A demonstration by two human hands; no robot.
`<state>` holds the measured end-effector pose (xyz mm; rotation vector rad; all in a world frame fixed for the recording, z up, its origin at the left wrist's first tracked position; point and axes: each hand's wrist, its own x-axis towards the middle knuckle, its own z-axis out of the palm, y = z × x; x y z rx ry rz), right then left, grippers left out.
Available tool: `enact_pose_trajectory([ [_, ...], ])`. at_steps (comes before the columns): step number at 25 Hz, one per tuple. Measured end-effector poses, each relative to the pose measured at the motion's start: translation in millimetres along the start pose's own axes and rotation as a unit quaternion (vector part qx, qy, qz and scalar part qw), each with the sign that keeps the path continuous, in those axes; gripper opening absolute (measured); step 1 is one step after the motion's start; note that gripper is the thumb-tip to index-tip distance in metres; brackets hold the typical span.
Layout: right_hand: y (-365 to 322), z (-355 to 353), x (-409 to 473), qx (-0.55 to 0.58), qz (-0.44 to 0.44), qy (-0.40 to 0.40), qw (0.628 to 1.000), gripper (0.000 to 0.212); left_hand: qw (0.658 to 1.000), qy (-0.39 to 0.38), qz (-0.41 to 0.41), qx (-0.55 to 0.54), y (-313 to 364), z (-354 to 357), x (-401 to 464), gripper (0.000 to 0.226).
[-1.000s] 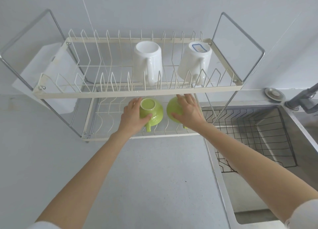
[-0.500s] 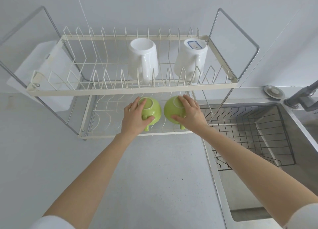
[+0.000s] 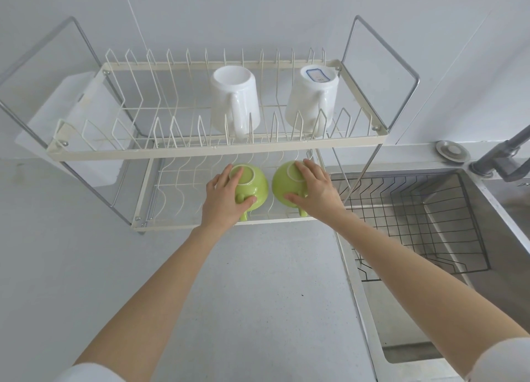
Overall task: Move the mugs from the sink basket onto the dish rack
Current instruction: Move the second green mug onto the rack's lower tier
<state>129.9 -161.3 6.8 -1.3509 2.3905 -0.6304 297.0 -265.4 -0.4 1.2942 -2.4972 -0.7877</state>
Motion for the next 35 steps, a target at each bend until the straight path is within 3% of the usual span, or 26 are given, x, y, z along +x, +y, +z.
enact_pose_trajectory([
  [15, -8, -11, -21, -0.101, -0.053, -0.01, 0.993, 0.07, 0.994, -0.038, 0.032, 0.096, 13, -17, -9, 0.069],
  [25, -18, -35, -88, -0.131, -0.13, 0.035, 0.982, 0.068, 0.979, 0.055, 0.119, 0.153, 43, -48, -82, 0.057],
  [35, -43, -86, -121, -0.108, -0.249, 0.181, 0.945, 0.061, 0.942, 0.185, 0.223, 0.17, 76, -98, -115, 0.061],
])
